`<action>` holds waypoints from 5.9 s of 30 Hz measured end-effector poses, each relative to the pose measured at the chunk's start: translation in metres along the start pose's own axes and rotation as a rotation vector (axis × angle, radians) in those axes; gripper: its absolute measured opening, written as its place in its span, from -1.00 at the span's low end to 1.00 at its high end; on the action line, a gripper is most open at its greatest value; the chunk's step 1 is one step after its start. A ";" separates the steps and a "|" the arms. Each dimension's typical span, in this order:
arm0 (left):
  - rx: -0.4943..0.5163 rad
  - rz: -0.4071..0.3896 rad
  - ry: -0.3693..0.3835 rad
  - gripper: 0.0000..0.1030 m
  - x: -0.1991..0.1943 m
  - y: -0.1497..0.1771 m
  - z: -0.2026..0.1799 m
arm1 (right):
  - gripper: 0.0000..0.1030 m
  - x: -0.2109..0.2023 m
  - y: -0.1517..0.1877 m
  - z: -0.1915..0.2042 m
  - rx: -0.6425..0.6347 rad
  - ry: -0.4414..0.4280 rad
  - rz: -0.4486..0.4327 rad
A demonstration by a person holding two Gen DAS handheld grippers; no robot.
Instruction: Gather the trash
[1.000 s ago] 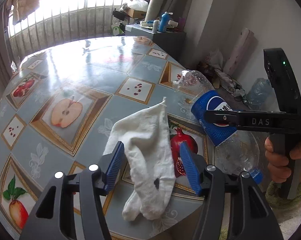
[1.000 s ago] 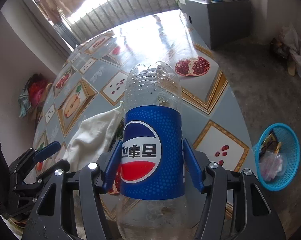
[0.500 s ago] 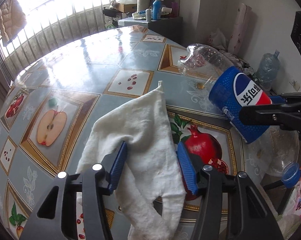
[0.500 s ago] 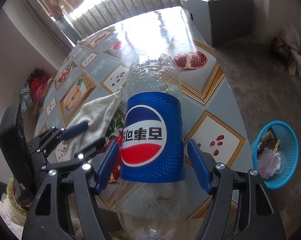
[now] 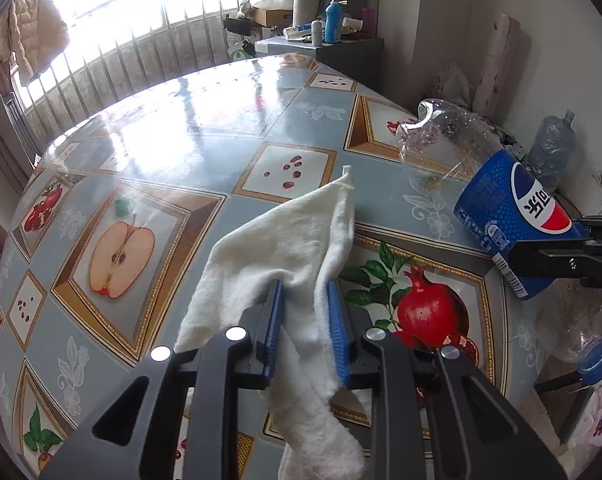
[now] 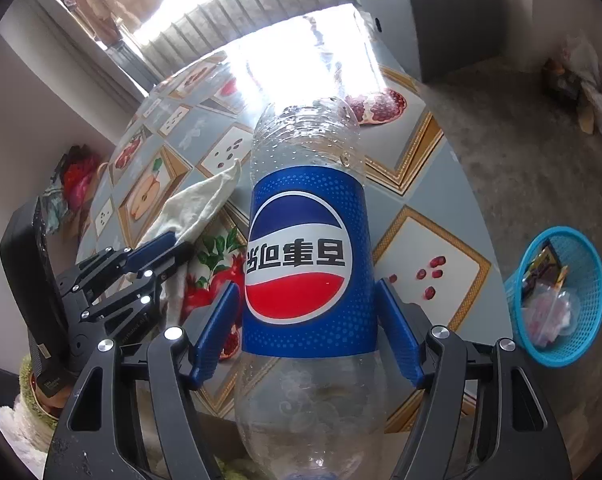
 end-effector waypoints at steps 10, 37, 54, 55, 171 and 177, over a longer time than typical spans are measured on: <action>-0.002 -0.007 -0.006 -0.69 0.003 -0.002 -0.002 | 0.24 0.004 0.002 -0.005 0.028 -0.021 0.022; 0.135 -0.047 0.575 -0.86 -0.018 -0.134 -0.187 | 0.08 -0.150 0.079 -0.228 0.677 0.068 -0.373; 0.308 0.355 0.497 0.04 0.186 -0.143 -0.410 | 0.41 0.006 0.119 -0.388 1.040 0.047 -0.147; 0.293 0.363 0.496 0.04 0.189 -0.143 -0.410 | 0.41 0.009 0.120 -0.391 1.054 0.056 -0.148; -0.296 -0.034 -0.266 0.89 -0.102 0.057 -0.050 | 0.84 -0.089 0.120 -0.018 0.007 0.566 -0.253; -0.301 -0.035 -0.268 0.89 -0.104 0.057 -0.049 | 0.84 -0.090 0.120 -0.016 0.002 0.566 -0.257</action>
Point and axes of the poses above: each gripper's, at about its wrist camera, not at the fingertips, and x roughly the way its jaws point, z to its left, y to its underside, the point moved 2 cm from there along x, roughly the way its jaws point, and after that the axes turned 3 degrees about y, right-handed, at the moved point
